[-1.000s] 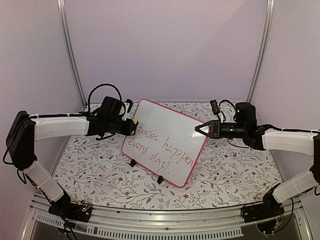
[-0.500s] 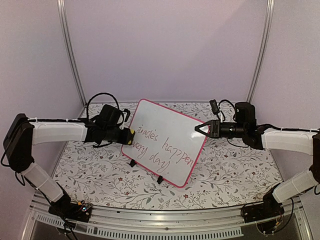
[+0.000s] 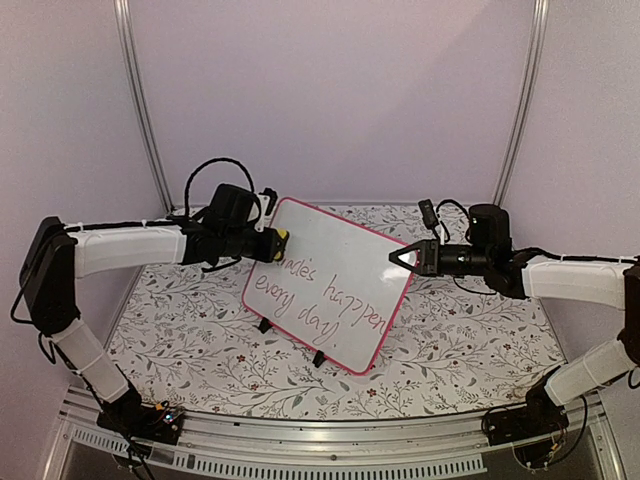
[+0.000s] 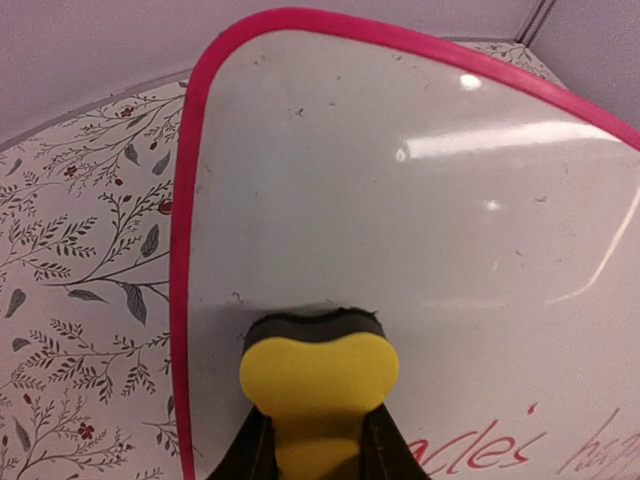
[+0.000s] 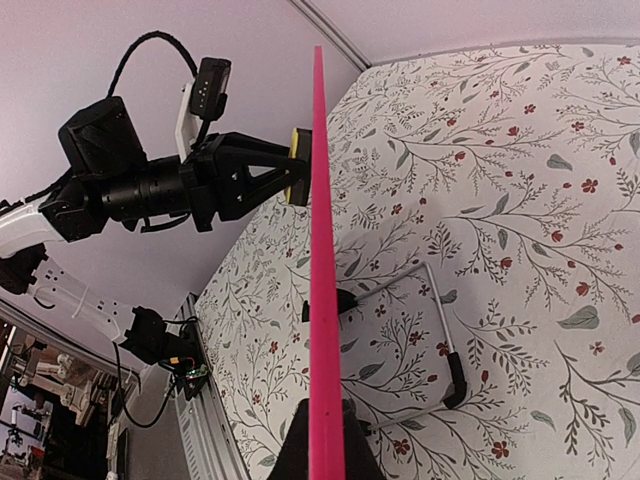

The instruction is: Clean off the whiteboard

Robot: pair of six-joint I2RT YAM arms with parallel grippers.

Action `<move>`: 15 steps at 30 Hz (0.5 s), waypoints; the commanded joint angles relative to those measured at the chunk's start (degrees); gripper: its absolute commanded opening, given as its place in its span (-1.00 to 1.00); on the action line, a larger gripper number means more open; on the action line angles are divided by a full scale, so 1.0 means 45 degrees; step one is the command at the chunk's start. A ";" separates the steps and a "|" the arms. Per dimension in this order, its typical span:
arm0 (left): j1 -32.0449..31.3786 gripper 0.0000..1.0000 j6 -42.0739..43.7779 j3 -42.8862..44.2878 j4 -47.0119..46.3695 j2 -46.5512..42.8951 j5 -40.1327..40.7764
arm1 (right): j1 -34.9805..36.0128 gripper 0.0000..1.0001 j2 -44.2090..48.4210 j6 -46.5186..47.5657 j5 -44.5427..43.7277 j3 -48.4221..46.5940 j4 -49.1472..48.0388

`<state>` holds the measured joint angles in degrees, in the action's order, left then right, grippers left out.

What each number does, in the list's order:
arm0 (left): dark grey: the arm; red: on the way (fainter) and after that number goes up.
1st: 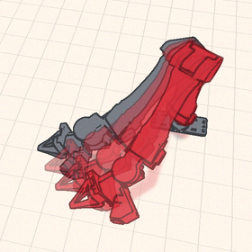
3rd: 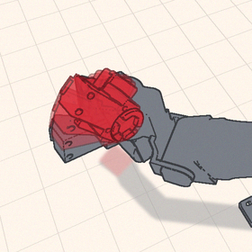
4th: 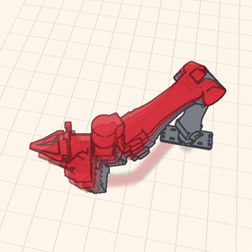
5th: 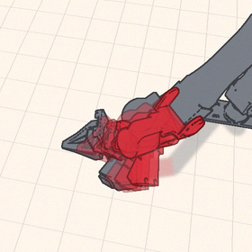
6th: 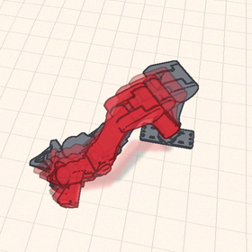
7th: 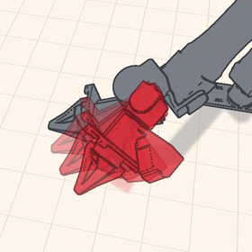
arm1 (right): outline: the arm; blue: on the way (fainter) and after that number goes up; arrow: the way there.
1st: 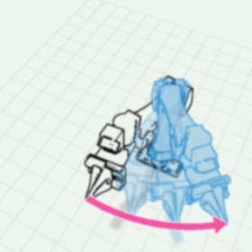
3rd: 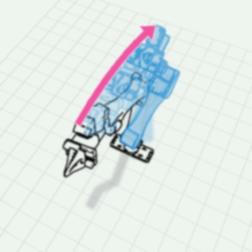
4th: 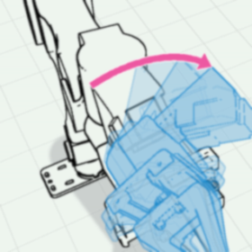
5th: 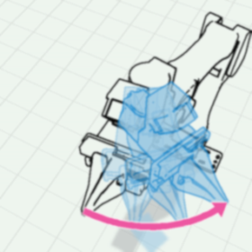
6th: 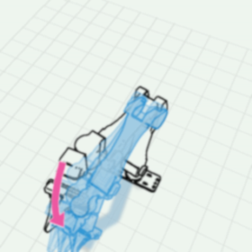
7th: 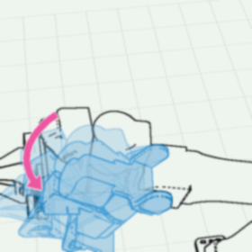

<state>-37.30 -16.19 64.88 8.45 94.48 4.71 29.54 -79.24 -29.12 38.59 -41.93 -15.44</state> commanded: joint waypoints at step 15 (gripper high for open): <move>-0.0491 -1.00 -0.1460 -0.4077 -0.0652 -0.1563 -0.0131 | 0.0643 -1.00 -0.0870 0.1863 0.1054 0.0705 0.2719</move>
<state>-38.79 -21.43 47.48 4.16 87.15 4.71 29.54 -79.83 -28.77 39.35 -42.19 -16.12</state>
